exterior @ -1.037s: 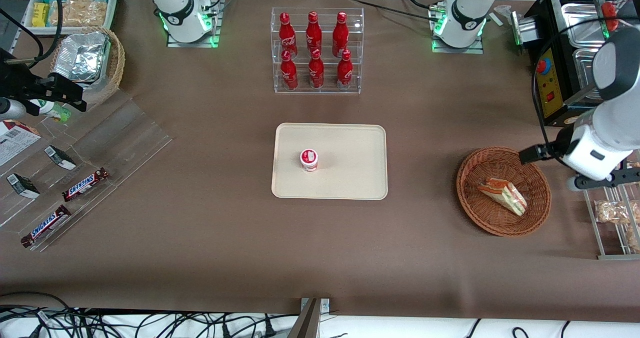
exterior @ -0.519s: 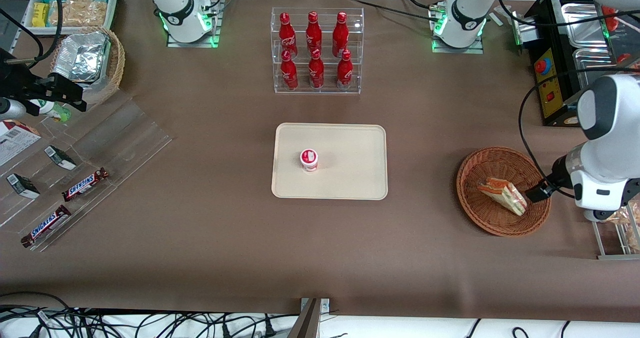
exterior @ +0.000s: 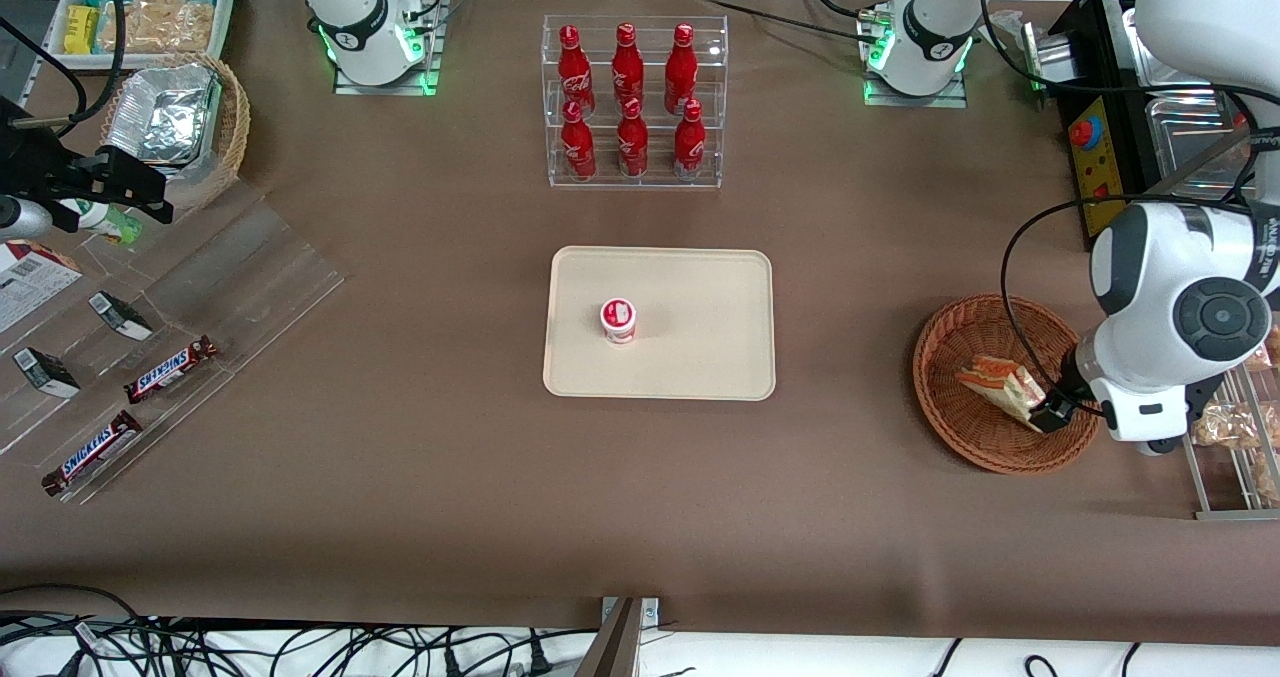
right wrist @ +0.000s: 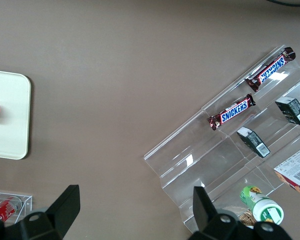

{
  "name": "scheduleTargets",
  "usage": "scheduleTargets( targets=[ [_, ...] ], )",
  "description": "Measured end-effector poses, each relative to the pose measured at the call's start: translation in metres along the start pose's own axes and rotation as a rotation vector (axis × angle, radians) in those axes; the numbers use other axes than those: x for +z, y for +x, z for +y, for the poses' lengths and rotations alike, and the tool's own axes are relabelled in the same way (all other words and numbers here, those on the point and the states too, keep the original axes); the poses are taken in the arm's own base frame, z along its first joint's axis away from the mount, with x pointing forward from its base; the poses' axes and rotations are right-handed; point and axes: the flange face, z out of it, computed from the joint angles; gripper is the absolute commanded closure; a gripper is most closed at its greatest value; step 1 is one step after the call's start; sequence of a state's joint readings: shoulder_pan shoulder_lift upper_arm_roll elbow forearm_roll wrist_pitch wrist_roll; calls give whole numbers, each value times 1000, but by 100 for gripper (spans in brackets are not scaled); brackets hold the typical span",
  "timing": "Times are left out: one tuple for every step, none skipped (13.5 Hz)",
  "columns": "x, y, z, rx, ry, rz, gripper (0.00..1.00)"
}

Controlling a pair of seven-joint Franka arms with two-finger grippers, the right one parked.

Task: Place sandwich from basket to tray
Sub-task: 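Move the left gripper over the wrapped sandwich in the wicker basket, then lower the left gripper and close it on the sandwich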

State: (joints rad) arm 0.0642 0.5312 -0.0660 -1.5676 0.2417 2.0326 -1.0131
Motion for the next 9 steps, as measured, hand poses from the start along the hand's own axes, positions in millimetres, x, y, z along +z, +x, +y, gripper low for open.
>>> scheduleTargets(
  targets=[
    [9,-1,1,-4,7,-7,0],
    [18,-2,2,-11,16,-15,0],
    [26,-3,3,-17,21,-20,0],
    [34,-4,5,-23,16,-20,0],
    [41,-6,6,-34,5,-17,0],
    [49,-9,6,-46,-4,-15,0],
    [57,-13,6,-52,-7,-16,0],
    [64,-17,4,-53,-6,-20,0],
    [70,-20,3,-53,-6,-22,0]
  ],
)
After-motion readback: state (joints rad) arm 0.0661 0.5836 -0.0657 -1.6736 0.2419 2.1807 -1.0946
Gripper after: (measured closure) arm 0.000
